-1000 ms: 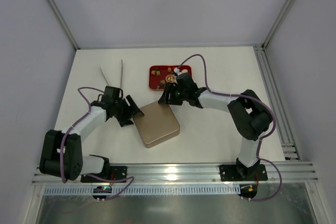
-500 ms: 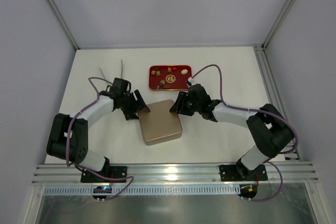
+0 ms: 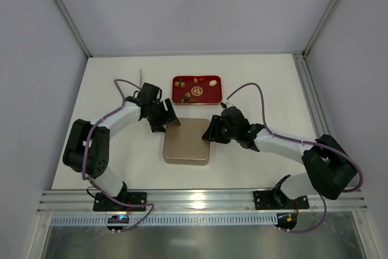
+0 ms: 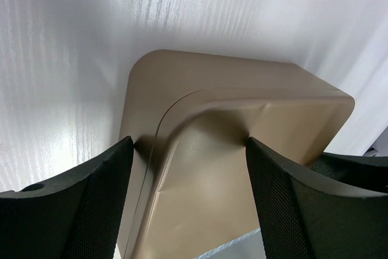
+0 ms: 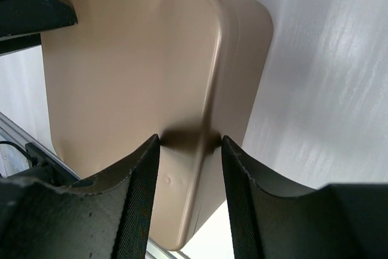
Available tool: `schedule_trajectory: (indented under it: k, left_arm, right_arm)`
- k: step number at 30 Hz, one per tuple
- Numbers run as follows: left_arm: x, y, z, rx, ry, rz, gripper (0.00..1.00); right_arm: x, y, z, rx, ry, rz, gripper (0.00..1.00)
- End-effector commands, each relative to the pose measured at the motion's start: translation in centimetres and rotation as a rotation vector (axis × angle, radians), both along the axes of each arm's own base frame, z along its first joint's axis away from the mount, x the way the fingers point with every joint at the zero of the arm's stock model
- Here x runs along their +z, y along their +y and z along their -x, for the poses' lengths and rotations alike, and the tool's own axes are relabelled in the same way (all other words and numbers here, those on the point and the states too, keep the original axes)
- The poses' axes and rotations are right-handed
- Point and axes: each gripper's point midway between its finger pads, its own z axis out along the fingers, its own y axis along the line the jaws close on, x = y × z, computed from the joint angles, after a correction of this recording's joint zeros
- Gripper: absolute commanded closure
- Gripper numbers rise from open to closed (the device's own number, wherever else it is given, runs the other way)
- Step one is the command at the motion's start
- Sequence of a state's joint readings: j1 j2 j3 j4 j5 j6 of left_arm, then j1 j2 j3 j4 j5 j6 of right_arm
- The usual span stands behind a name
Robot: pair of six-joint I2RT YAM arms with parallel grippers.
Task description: Pack the chocolate
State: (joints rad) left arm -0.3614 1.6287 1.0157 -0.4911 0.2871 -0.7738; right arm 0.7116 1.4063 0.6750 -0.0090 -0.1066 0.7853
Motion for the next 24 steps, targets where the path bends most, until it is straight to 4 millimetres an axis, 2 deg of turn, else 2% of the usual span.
schedule_trajectory:
  k: [1, 9, 14, 20, 21, 23, 24]
  left_arm:
    - [-1.1, 0.5, 1.1, -0.009, 0.040, -0.060, 0.27]
    - [-0.4, 1.0, 1.6, -0.017, 0.023, -0.079, 0.25]
    - [1.6, 1.1, 1.0, -0.037, -0.024, -0.083, 0.24]
    - [5.8, 1.8, 0.0, -0.063, -0.121, -0.093, 0.20]
    - [7.4, 1.8, -0.3, -0.065, -0.161, -0.085, 0.19]
    - [8.7, 2.3, -0.2, -0.078, -0.188, -0.092, 0.18]
    - [10.3, 2.4, -0.3, -0.081, -0.228, -0.086, 0.17]
  right_arm:
    - [-0.3, -1.1, 0.5, -0.013, 0.001, 0.057, 0.53]
    - [1.3, -1.8, -0.6, -0.024, -0.040, 0.084, 0.45]
    - [3.4, -2.7, -1.8, -0.036, -0.079, 0.065, 0.43]
    - [7.4, -3.5, -3.4, -0.034, -0.168, 0.038, 0.39]
    - [8.0, -3.6, -3.6, -0.034, -0.180, 0.034, 0.39]
    - [9.9, -3.8, -3.8, -0.034, -0.223, 0.020, 0.36]
    - [10.5, -3.9, -4.0, -0.039, -0.239, 0.014, 0.34]
